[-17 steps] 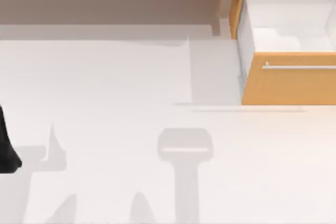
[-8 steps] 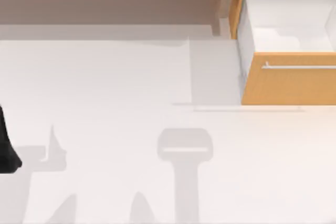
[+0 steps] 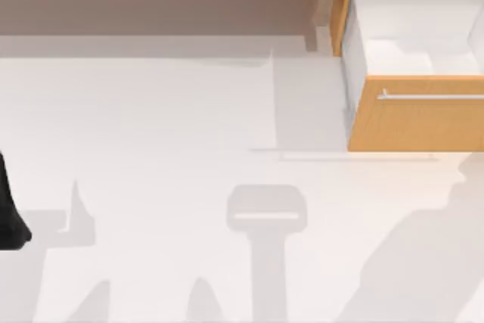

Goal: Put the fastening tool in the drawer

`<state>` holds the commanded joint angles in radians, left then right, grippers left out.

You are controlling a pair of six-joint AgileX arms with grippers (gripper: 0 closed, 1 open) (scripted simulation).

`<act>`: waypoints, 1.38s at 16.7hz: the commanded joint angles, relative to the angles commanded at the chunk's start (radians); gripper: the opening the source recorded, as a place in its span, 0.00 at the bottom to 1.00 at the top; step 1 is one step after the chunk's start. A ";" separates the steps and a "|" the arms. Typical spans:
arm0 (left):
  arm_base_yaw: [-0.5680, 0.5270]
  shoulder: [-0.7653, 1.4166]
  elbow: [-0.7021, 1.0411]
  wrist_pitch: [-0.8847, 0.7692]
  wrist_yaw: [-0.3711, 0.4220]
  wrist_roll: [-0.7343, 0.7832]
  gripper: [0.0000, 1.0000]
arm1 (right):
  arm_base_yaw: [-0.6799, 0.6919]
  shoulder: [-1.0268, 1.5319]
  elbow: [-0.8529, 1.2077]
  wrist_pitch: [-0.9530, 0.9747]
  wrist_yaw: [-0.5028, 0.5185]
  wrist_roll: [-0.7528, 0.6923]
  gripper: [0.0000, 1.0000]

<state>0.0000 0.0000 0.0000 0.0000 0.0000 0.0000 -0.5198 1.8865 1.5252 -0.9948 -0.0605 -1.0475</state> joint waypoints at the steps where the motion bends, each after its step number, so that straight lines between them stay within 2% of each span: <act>1: 0.000 0.000 0.000 0.000 0.000 0.000 1.00 | 0.038 0.002 0.052 -0.015 -0.012 0.045 0.00; 8: 0.000 0.000 0.000 0.000 0.000 0.000 1.00 | 0.368 0.139 0.409 -0.123 -0.084 0.444 0.00; 13: 0.000 0.000 0.000 0.000 0.000 0.000 1.00 | 0.573 0.358 0.584 -0.206 -0.075 0.758 0.00; 19: 0.000 0.000 0.000 0.000 0.000 0.000 1.00 | 0.646 0.557 0.681 -0.293 0.026 1.094 0.00; 23: 0.000 0.000 0.000 0.000 0.000 0.000 1.00 | 0.654 0.591 0.711 -0.331 0.071 1.205 0.00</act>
<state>0.0000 0.0000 0.0000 0.0000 0.0000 0.0000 0.1344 2.4778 2.2358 -1.3256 0.0101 0.1571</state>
